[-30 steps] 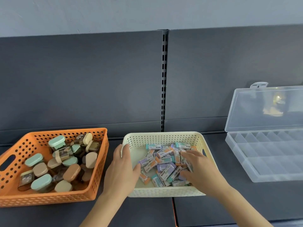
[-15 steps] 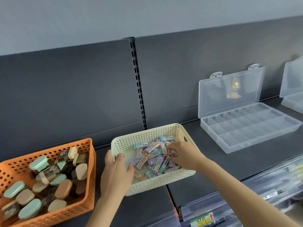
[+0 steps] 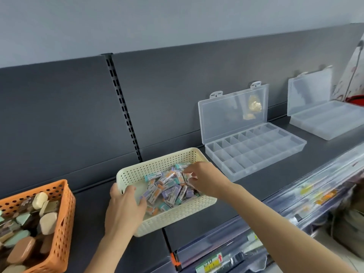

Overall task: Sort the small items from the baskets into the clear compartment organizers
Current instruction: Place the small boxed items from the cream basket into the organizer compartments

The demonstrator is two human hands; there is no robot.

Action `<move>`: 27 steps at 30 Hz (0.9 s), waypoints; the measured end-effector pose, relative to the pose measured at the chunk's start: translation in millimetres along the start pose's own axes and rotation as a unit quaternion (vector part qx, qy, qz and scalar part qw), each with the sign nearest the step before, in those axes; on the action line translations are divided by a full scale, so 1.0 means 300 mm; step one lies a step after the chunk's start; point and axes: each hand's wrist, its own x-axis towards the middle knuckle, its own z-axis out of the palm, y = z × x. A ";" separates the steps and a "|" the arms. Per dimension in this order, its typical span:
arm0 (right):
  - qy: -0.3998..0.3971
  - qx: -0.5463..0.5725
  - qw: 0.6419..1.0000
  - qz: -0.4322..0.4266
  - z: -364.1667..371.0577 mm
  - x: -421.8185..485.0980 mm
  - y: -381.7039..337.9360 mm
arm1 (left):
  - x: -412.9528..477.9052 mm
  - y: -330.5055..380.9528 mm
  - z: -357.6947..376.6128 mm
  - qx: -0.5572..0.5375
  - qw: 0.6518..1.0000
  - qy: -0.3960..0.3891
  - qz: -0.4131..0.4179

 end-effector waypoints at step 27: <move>-0.105 0.000 0.984 -0.146 -0.167 -0.037 0.330 | 0.014 0.304 0.142 0.093 0.993 0.070 -0.004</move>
